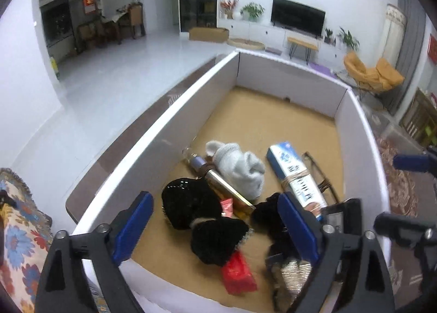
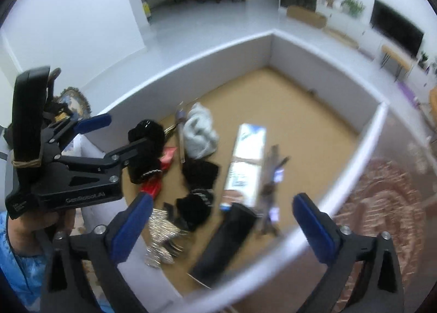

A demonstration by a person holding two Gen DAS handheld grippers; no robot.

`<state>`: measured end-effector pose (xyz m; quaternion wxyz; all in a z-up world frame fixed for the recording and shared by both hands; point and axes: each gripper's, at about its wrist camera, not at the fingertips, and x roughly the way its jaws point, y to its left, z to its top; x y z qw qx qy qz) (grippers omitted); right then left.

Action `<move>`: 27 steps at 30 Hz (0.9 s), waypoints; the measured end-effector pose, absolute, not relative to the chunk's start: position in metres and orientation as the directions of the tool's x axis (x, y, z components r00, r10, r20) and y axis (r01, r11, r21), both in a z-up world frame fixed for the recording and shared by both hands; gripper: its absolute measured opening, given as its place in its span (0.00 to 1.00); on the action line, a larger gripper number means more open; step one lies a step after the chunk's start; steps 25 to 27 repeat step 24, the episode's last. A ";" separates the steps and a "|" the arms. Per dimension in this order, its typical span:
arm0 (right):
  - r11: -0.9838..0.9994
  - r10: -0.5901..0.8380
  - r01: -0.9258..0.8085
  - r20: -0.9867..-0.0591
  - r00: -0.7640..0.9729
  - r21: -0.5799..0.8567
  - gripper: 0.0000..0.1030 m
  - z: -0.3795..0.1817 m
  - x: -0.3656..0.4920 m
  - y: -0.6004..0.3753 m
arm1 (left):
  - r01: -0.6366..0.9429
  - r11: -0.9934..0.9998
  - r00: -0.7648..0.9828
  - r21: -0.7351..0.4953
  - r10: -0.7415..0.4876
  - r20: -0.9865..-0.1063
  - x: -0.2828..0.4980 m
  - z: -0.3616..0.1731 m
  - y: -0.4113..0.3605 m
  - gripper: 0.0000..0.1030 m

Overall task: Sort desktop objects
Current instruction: 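Carry the black pouch and black box to the bin and release both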

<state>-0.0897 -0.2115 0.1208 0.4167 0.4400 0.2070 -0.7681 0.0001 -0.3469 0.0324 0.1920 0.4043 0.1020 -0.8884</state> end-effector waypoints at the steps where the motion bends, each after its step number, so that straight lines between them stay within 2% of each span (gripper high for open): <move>1: -0.567 -0.453 0.823 -0.847 -0.278 0.033 1.00 0.126 -0.089 -0.206 | 0.434 -0.900 -0.607 -0.028 -0.269 -0.747 0.002 0.035 -0.340 0.98; 7: -0.580 -0.393 0.815 -0.873 -0.287 -0.007 1.00 0.114 -0.088 -0.185 | 0.484 -0.873 -0.593 -0.066 -0.271 -0.758 0.011 0.042 -0.330 0.98; 12: -0.565 -0.416 0.825 -0.864 -0.285 0.000 1.00 0.109 -0.082 -0.180 | 0.512 -0.859 -0.586 0.014 -0.361 -0.726 0.018 0.061 -0.313 0.98; 17: -0.563 -0.416 0.826 -0.856 -0.308 -0.024 1.00 0.108 -0.083 -0.177 | 0.519 -0.854 -0.610 -0.016 -0.358 -0.707 0.026 0.073 -0.303 1.00; 20: -0.561 -0.417 0.827 -0.853 -0.316 -0.032 1.00 0.107 -0.083 -0.177 | 0.604 -0.795 -0.557 0.058 -0.473 -0.683 0.031 0.072 -0.294 1.00; 27: -0.553 -0.421 0.833 -0.851 -0.315 -0.035 1.00 0.108 -0.083 -0.181 | 0.604 -0.796 -0.571 0.039 -0.466 -0.676 0.034 0.069 -0.292 1.00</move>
